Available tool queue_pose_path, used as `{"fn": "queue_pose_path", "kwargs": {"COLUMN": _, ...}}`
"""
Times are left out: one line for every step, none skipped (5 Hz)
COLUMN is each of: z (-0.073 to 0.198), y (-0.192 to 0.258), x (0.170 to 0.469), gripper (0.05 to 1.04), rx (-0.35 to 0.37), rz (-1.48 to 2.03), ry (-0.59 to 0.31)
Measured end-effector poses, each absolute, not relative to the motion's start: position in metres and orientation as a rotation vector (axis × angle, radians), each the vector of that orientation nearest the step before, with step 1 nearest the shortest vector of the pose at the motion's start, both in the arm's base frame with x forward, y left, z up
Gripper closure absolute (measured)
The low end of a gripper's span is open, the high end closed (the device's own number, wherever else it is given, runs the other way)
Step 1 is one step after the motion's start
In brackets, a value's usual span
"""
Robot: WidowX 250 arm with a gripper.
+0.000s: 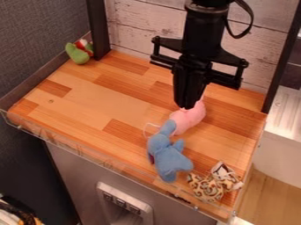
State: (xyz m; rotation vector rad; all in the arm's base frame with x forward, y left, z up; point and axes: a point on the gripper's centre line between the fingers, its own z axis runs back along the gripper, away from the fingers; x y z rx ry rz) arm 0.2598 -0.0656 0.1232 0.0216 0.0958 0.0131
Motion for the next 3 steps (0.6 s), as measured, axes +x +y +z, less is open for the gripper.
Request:
{"fn": "queue_pose_path", "kwargs": {"z": 0.119, "y": -0.046, "x": 0.278, "gripper": 1.021, "rx": 0.019, "rz": 0.122, "ry": 0.103}}
{"fn": "queue_pose_path", "kwargs": {"z": 0.118, "y": -0.007, "x": 0.303, "gripper": 1.021, "rx": 0.012, "rz": 0.308, "ry": 0.096}}
{"fn": "queue_pose_path", "kwargs": {"z": 0.115, "y": 0.041, "x": 0.322, "gripper": 1.021, "rx": 0.010, "rz": 0.531, "ry": 0.102}}
